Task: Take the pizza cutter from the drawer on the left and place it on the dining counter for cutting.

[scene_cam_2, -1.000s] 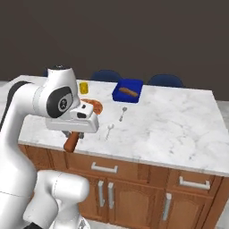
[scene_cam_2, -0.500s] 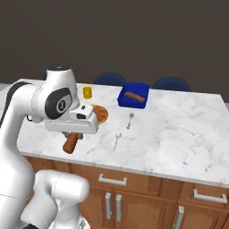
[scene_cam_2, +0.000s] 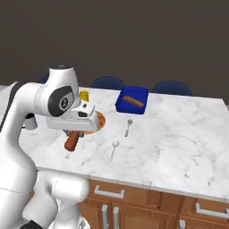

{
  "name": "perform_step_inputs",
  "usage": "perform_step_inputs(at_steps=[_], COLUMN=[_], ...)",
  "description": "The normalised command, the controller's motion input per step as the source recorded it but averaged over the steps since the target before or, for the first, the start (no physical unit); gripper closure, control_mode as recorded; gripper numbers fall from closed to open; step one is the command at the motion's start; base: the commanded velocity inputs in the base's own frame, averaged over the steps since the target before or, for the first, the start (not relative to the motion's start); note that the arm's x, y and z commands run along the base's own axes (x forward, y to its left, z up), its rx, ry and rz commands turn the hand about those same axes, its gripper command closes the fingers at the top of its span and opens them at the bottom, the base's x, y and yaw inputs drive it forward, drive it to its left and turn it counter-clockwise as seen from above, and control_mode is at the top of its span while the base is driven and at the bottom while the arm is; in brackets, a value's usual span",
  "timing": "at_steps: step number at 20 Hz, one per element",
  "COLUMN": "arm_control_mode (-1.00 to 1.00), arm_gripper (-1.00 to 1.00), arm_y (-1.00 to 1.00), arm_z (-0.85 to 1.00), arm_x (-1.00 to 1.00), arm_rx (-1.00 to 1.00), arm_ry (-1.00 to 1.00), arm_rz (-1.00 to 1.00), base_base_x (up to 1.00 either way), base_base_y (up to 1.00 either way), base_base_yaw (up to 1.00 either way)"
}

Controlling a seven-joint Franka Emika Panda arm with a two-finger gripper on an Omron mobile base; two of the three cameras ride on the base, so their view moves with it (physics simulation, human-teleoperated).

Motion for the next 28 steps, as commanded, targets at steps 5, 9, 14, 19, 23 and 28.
perform_step_inputs(at_steps=[5,9,14,19,23,28], arm_control_mode=[-1.0,-1.0,-1.0,-1.0,-1.0,-1.0], arm_gripper=[1.0,1.0,1.0,1.0,1.0,1.0], arm_y=[0.12,0.08,0.03,0.0,0.0,0.0], arm_z=[-0.18,-0.39,-0.63,-0.56,-0.48,-0.41], arm_x=[0.66,0.71,0.59,0.62,0.64,0.54], arm_rx=[0.0,0.0,0.0,0.0,0.0,0.02], arm_ry=[0.0,0.0,0.0,0.0,0.0,0.0], arm_rz=[0.0,0.0,-0.07,-0.15,-0.19,-0.18], base_base_x=[0.0,0.0,0.0,0.0,0.0,0.0], base_base_y=[0.0,0.0,0.0,0.0,0.0,0.0], base_base_yaw=[0.0,0.0,0.0,0.0,0.0,0.0])
